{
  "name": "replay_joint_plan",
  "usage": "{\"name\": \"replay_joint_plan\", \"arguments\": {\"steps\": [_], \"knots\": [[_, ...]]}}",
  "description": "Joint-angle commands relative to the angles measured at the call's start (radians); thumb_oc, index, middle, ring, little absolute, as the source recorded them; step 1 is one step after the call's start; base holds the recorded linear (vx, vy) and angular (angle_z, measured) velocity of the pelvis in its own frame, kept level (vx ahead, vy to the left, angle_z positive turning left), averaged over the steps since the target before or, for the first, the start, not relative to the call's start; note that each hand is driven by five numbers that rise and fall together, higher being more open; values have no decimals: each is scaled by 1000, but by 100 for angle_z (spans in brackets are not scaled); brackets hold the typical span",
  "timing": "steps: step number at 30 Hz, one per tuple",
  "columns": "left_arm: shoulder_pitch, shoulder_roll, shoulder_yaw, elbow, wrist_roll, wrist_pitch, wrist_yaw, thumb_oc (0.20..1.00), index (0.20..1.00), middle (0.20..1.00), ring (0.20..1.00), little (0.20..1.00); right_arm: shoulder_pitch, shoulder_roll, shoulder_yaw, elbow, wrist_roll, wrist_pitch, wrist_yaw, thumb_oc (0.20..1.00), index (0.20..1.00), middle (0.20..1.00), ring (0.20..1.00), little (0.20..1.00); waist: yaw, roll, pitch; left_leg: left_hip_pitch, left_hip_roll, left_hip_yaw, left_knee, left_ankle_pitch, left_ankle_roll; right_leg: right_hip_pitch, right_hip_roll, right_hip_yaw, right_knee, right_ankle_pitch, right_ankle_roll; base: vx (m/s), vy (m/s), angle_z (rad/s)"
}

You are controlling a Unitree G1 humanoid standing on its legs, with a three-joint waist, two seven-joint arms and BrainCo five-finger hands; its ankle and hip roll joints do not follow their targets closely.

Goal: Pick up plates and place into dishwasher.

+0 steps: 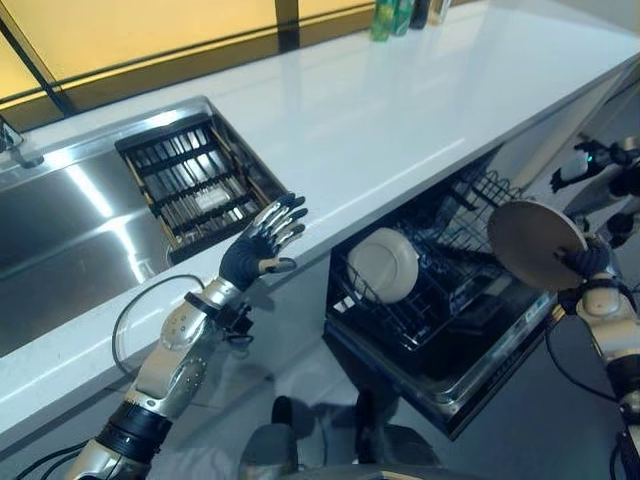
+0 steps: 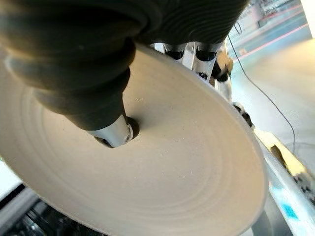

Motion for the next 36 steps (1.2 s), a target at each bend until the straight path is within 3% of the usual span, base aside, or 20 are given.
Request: {"name": "replay_joint_plan", "arguments": {"steps": [1, 11, 17, 23, 27, 28, 29, 36], "knots": [[-58, 16, -39, -91, -56, -49, 12, 1000, 1000, 1000, 1000, 1000, -200, -100, 93, 37, 51, -26, -3, 200, 200, 200, 200, 200, 46, 18, 34, -147, -51, 27, 391, -319, 92, -118, -83, -1, 353, -248, 21, -136, -5, 7], [-119, 0, -57, -51, -53, -48, 63, 1000, 1000, 1000, 1000, 1000, -366, -50, 144, 165, 209, -59, 102, 200, 200, 200, 200, 200, 52, 59, 97, -301, -73, 13, 616, -394, 114, -267, -103, -19, 598, -338, -35, -74, 15, 12], [-130, -8, -50, -30, -59, -54, 86, 1000, 1000, 1000, 1000, 1000, -403, -23, 160, 233, 241, -41, 183, 200, 200, 200, 200, 200, 57, 65, 109, -321, -71, 9, 647, -401, 116, -287, -106, -21, 632, -350, -44, -15, 8, 1], [-149, -8, -54, -1, -46, -53, 90, 1000, 1000, 1000, 1000, 1000, -436, 13, 216, 405, 225, -58, 374, 200, 200, 200, 200, 200, 76, 70, 105, -309, -63, 11, 636, -391, 118, -277, -108, -24, 631, -348, -50, 1, -8, -1], [-160, 7, -50, 3, -66, -49, 85, 1000, 1000, 1000, 1000, 1000, -449, 15, 236, 438, 226, -40, 396, 200, 200, 200, 200, 200, 82, 72, 99, -305, -59, 13, 627, -381, 119, -274, -105, -27, 627, -347, -54, 5, -30, 0], [-162, 8, -50, 5, -66, -49, 81, 1000, 1000, 1000, 1000, 1000, -454, 17, 237, 441, 228, -38, 391, 379, 379, 379, 379, 379, 82, 73, 98, -303, -58, 13, 624, -379, 118, -272, -105, -28, 626, -347, -54, 0, 0, 0], [-164, 11, -53, 5, -66, -53, 76, 1000, 1000, 1000, 1000, 1000, -460, 17, 238, 445, 235, -39, 371, 1000, 1000, 1000, 1000, 1000, 83, 73, 97, -301, -56, 15, 618, -376, 118, -271, -104, -28, 623, -345, -54, 0, 0, 0], [-164, 13, -47, 5, -73, -44, 72, 1000, 1000, 1000, 1000, 1000, -455, 4, 189, 431, 329, -111, 303, 1000, 1000, 1000, 1000, 1000, 76, 66, 83, -279, -51, 28, 598, -376, 120, -254, -94, -26, 601, -340, -53, 0, 0, 0]]}}
